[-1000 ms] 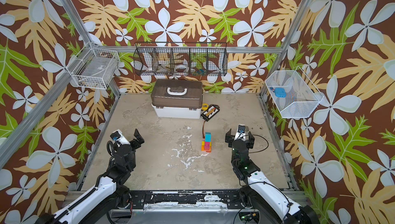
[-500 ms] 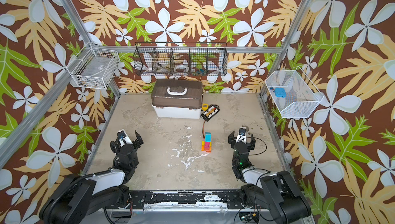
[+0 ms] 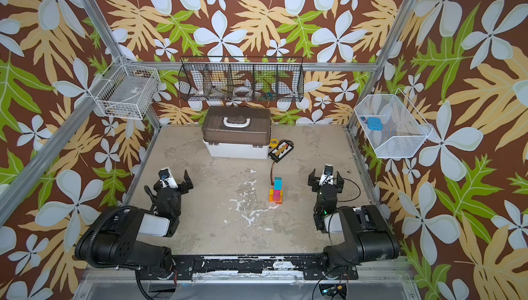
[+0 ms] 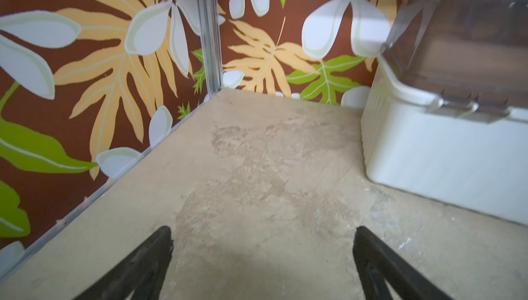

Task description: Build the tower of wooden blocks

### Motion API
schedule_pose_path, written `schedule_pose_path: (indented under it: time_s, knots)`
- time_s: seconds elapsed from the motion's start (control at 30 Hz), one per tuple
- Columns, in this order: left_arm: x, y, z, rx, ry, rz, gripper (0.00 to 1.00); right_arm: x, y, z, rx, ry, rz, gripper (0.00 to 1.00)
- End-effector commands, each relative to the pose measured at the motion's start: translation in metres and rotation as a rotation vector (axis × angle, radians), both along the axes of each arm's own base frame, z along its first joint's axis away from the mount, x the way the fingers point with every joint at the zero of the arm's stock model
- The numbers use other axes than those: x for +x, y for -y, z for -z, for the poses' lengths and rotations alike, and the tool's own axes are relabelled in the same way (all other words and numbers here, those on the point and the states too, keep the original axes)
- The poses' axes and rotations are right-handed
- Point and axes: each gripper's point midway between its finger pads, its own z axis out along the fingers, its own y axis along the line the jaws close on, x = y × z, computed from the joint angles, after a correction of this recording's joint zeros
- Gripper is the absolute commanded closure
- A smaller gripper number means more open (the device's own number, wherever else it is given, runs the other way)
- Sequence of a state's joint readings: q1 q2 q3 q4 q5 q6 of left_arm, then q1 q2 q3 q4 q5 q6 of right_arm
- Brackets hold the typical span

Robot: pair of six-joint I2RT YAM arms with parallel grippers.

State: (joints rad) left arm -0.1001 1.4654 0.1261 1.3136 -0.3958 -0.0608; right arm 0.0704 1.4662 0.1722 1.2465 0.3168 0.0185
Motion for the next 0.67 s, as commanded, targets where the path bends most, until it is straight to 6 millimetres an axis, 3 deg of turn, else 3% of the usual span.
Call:
schedule_pose_path:
  time_s: [0.0, 0.63]
  knots:
    - [0.0033, 0.0065, -0.0100, -0.035, 0.040, 0.040, 0.00, 0.0029, -0.0052, 0.0006, 0.015, -0.005, -0.031, 0.00]
    - [0.0026, 0.0056, -0.0133, -0.023, 0.063, 0.036, 0.00, 0.0032, -0.0051, 0.0003, 0.012, -0.002, -0.030, 0.00]
